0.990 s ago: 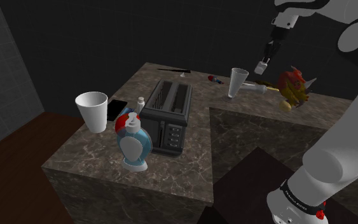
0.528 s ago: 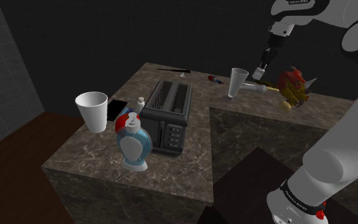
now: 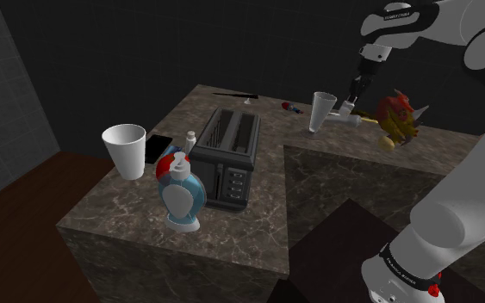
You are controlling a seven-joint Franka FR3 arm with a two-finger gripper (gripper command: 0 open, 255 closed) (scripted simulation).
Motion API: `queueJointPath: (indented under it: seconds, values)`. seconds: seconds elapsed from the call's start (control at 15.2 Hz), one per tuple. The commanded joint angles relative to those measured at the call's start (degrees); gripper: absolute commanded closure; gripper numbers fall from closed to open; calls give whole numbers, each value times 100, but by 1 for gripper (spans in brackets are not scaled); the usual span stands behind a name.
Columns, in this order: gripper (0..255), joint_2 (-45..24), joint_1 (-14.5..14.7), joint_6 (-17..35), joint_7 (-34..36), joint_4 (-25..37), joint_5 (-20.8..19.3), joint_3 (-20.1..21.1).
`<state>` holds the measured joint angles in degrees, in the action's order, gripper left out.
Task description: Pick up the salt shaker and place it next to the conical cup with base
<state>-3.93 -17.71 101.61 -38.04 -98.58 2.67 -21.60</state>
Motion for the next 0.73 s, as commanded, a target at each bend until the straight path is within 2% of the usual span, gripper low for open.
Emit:
queueJointPath:
  seconds: [0.0, 0.66]
  values:
    - [255, 17, 8, 166, 8, -178, -5, 6]
    - [255, -81, 6, 914, -37, -837, 44, 10]
